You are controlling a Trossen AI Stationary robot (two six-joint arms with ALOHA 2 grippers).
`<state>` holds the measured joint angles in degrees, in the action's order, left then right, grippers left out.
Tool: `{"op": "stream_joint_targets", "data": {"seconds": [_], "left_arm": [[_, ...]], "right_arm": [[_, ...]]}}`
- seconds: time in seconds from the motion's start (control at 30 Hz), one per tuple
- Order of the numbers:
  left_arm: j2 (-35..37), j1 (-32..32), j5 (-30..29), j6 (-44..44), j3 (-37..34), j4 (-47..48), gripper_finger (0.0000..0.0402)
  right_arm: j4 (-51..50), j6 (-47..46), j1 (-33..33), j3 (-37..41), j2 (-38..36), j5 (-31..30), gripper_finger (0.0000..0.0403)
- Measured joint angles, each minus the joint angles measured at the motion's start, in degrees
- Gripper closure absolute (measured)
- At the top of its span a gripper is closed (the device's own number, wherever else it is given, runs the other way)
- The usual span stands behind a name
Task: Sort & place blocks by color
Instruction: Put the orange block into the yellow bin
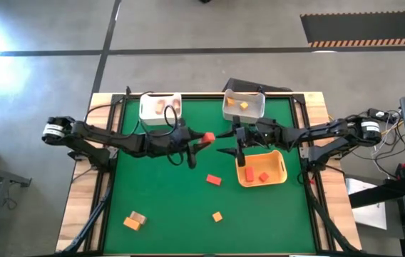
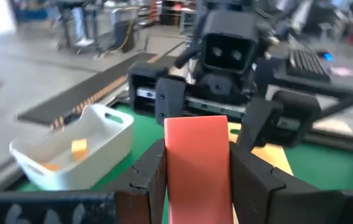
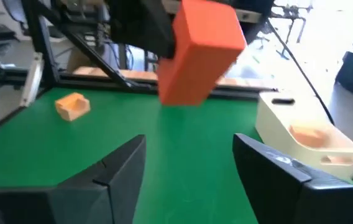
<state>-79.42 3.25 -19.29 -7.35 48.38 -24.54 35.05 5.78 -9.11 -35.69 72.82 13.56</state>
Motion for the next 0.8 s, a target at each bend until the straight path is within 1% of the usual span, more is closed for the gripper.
{"op": "stream_joint_targets", "data": {"seconds": [0.1,0.2,0.4,0.47,0.6,0.67,0.8], "left_arm": [[0.00,-0.12,4.03,5.75,0.00,-0.10,0.0286],[0.18,-0.44,8.76,9.55,0.02,-0.58,0.0286],[0.74,-0.96,18.01,15.89,-0.11,-3.85,0.0286],[0.79,-1.03,19.03,17.02,-0.11,-3.89,0.0286],[0.81,-1.03,19.39,18.12,-0.48,-4.04,0.0286],[0.81,-1.05,20.04,18.24,-1.33,-5.72,0.0286],[0.81,-1.05,20.96,18.22,-4.18,-12.00,0.0286]], "right_arm": [[-0.01,-2.96,0.50,-0.18,-0.16,-0.03,0.0155],[-0.42,-6.91,1.08,0.44,-0.44,-0.03,0.0150],[0.99,-10.86,3.90,1.80,-0.50,-0.12,0.0161],[2.63,-11.83,5.22,2.45,-0.50,-1.50,0.0167],[4.54,-11.54,7.80,3.62,-0.55,-6.88,0.0173],[4.54,-11.34,8.58,4.03,-0.55,-8.03,0.0174],[4.69,-10.57,9.25,4.44,-0.55,-9.11,0.0173]]}}
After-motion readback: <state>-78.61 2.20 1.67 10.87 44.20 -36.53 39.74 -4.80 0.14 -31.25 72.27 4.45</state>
